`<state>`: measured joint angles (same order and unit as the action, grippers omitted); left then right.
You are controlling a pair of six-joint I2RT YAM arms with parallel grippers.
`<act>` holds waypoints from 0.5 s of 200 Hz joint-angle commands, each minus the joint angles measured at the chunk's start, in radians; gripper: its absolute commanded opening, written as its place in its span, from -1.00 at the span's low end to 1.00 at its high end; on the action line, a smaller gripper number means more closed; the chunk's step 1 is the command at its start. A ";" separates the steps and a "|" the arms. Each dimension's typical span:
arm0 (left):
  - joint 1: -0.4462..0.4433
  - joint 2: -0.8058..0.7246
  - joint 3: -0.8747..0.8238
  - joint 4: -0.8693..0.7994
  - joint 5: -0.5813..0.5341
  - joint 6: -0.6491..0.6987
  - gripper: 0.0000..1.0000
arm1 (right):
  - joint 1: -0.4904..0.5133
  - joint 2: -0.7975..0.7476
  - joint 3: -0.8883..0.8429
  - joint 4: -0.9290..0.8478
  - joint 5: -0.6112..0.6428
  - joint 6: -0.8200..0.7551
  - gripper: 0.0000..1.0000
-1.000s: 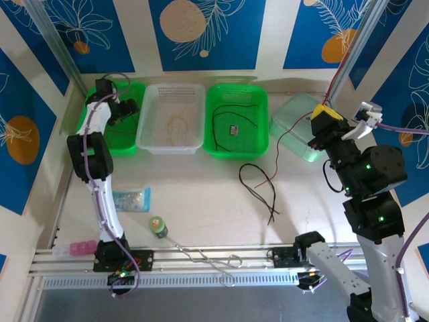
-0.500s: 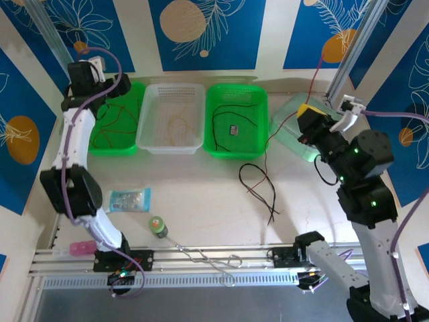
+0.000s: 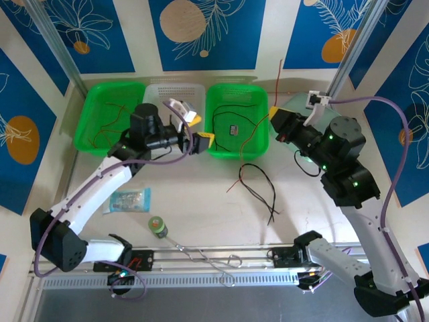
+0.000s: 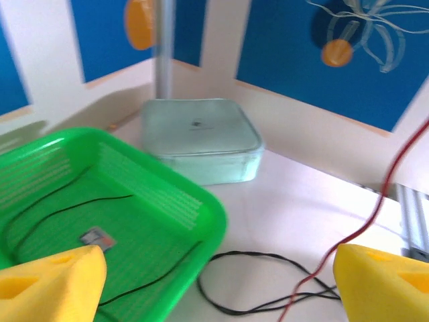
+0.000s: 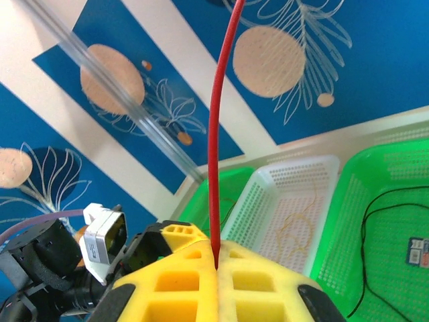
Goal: Untangle the cables
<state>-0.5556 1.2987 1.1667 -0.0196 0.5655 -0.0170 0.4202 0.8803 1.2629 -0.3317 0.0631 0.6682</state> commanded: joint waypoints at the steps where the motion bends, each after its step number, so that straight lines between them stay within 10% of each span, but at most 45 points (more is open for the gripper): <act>1: -0.087 -0.022 -0.038 0.113 0.020 0.003 0.71 | 0.043 -0.001 -0.018 0.045 0.031 0.010 -1.00; 100: -0.233 0.102 -0.047 0.221 0.024 -0.048 0.29 | 0.128 -0.062 -0.065 0.043 0.079 0.016 -1.00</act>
<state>-0.7513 1.4033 1.0874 0.2092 0.5579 -0.0902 0.5377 0.8570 1.2205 -0.3069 0.1032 0.6785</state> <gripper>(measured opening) 0.677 0.049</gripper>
